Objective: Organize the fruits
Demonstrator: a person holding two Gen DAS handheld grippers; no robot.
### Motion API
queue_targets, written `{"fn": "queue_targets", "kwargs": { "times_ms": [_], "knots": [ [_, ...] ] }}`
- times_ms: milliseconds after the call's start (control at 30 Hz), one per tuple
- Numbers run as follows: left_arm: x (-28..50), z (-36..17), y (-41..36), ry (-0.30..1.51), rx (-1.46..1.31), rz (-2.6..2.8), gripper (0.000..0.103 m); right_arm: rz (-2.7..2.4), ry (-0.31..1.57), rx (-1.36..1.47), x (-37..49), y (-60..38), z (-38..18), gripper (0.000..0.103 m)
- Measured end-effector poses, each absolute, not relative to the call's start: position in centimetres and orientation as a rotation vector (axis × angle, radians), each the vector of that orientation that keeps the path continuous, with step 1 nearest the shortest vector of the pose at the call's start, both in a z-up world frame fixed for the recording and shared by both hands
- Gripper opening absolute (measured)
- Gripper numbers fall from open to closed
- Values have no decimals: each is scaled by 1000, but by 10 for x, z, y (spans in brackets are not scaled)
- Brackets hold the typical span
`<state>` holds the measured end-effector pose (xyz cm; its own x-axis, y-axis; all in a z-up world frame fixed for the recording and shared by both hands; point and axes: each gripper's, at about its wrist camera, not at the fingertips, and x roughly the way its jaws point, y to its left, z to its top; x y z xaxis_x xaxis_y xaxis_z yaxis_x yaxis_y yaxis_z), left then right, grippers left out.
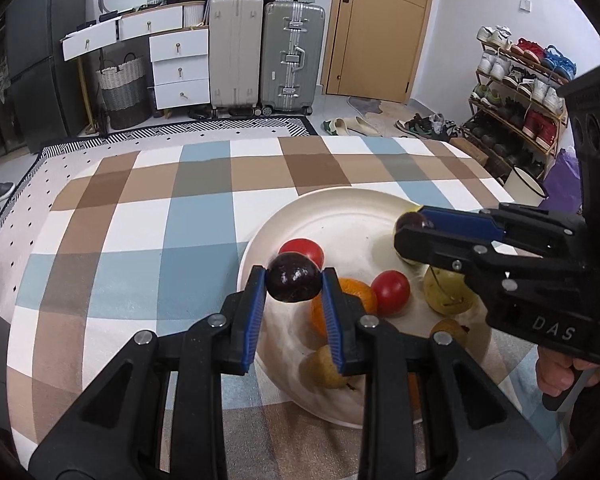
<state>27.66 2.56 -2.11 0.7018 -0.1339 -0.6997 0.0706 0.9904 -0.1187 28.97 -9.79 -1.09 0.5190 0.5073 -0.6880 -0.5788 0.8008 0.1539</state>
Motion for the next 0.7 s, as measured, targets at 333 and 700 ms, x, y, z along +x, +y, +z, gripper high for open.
{"fn": "queue_targets", "kwargs": {
  "times_ms": [333, 700],
  "knots": [
    [271, -17, 23, 775, -77, -113, 26, 651, 760, -82, 288, -106, -5, 30],
    [216, 16, 23, 656, -77, -84, 102, 612, 675, -43, 242, -151, 28, 102]
  ]
}}
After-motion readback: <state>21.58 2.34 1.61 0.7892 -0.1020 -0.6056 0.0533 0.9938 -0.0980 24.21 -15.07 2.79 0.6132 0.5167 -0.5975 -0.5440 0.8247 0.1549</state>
